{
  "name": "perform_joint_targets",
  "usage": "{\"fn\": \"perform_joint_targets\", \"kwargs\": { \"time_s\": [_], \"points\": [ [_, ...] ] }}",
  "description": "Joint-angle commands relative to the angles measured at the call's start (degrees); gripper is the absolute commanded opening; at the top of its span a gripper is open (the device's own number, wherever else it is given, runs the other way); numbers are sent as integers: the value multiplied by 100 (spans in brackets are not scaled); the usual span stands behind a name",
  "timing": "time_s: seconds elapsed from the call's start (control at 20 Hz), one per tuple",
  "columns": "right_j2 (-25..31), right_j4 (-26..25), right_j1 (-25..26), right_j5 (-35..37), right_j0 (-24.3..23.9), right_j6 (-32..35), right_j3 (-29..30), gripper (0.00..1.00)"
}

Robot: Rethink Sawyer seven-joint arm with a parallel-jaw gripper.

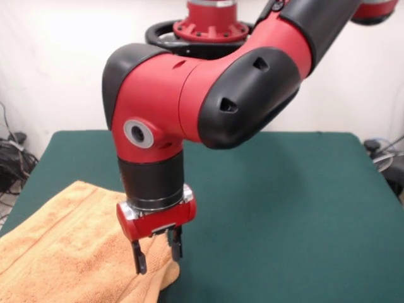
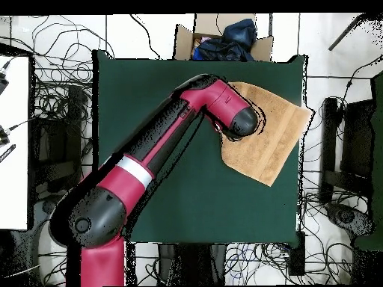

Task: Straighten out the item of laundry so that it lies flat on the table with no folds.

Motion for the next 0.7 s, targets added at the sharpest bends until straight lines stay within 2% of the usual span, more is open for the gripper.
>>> {"fn": "perform_joint_targets", "kwargs": {
  "time_s": [0.05, 0.25, 0.7],
  "points": [
    [314, 115, 218, 202, -195, 1450, -783, 100],
    [196, 75, 261, 308, -157, 1525, -761, 100],
    [391, 236, 41, 18, -68, 1812, -633, 100]
  ]
}}
